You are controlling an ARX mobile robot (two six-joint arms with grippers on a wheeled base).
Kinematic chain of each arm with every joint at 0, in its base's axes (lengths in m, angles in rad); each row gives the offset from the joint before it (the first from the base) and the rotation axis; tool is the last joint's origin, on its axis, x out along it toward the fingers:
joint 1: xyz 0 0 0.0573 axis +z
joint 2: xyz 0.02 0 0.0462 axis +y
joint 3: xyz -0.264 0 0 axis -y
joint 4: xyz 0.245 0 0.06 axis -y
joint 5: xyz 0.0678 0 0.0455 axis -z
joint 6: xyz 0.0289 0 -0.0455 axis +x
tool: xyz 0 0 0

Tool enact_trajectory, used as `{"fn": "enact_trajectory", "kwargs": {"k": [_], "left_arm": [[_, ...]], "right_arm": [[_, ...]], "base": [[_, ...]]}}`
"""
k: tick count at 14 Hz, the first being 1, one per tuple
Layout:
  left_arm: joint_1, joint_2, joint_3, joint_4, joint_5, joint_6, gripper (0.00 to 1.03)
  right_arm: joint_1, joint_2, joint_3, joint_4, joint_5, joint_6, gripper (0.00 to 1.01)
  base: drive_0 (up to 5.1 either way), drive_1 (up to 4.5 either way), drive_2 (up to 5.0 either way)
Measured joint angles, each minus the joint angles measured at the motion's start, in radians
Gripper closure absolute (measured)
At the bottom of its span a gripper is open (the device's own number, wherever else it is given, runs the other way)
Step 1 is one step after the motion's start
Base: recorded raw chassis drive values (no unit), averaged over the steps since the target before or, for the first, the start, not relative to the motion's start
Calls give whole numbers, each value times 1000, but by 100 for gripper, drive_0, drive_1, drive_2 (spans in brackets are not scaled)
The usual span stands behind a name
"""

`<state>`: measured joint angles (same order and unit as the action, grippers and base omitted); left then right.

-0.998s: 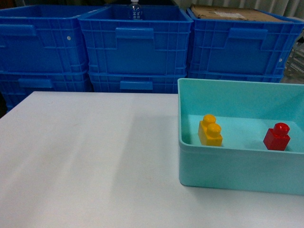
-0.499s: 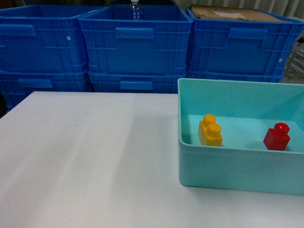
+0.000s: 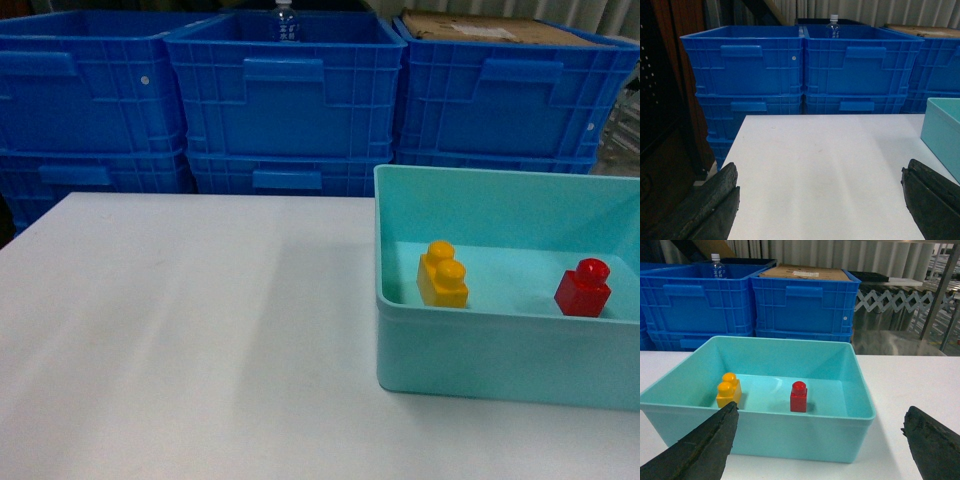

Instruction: Pick red block from blue box to shelf

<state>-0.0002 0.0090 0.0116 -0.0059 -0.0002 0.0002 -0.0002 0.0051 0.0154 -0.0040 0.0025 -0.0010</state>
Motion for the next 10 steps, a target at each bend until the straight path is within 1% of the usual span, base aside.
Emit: {"fn": "enact_trajectory", "kwargs": {"k": [10], "left_arm": [[0, 0, 0, 0, 0, 0, 5]], "right_arm": [[0, 0, 0, 0, 0, 0, 3]], "base": [[0, 0, 0]]}}
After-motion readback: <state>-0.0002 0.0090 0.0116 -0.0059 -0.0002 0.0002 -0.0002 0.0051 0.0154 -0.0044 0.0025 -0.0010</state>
